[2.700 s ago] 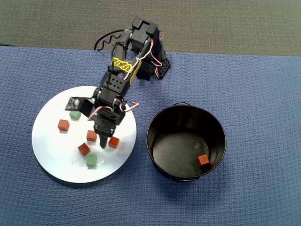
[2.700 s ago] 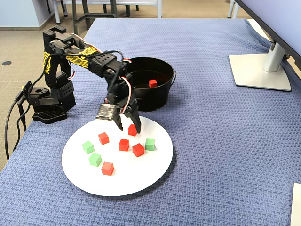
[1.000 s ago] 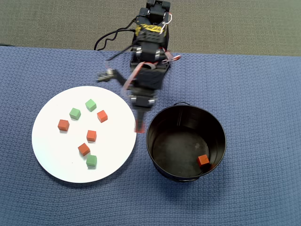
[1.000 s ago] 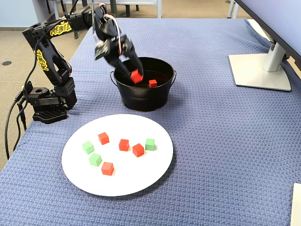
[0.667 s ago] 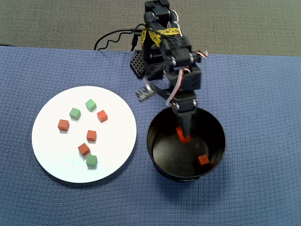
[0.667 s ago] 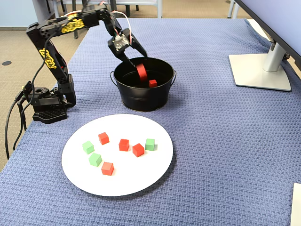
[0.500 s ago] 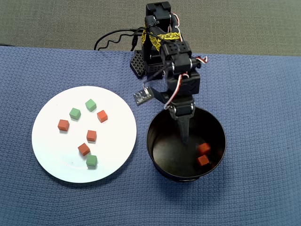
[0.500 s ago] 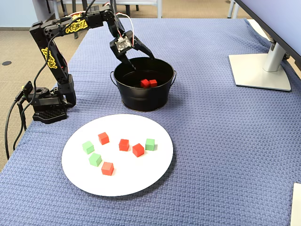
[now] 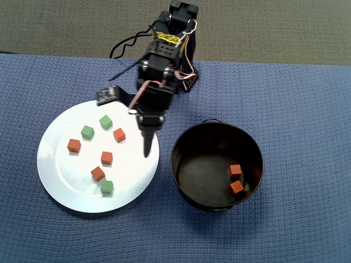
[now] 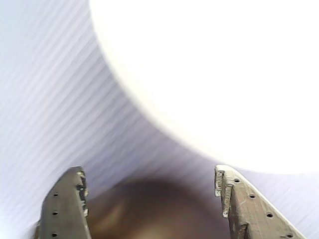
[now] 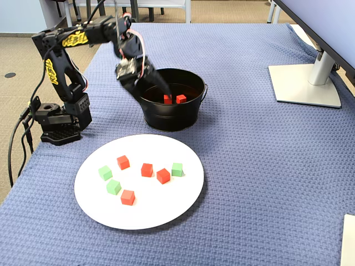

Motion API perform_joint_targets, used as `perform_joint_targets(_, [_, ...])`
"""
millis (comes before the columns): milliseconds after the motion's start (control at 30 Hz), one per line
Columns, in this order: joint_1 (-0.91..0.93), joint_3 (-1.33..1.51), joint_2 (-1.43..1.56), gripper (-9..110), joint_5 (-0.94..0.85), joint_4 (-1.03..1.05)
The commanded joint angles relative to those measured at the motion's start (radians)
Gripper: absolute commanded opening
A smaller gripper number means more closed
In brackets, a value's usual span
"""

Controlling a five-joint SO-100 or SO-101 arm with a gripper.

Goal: Pick up the red cubes from the white plate and place them in the black recipient

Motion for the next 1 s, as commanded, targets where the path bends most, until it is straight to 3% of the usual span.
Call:
perform_joint_targets(0, [0.143,0.023,0.066,25,-0.27,-0.003])
perform_joint_targets(367, [0.314,0.133,-0.055,25,-0.667,-0.14])
perform_joint_targets(967, [0.359,0.247,-0.16,26,-0.781,-0.302])
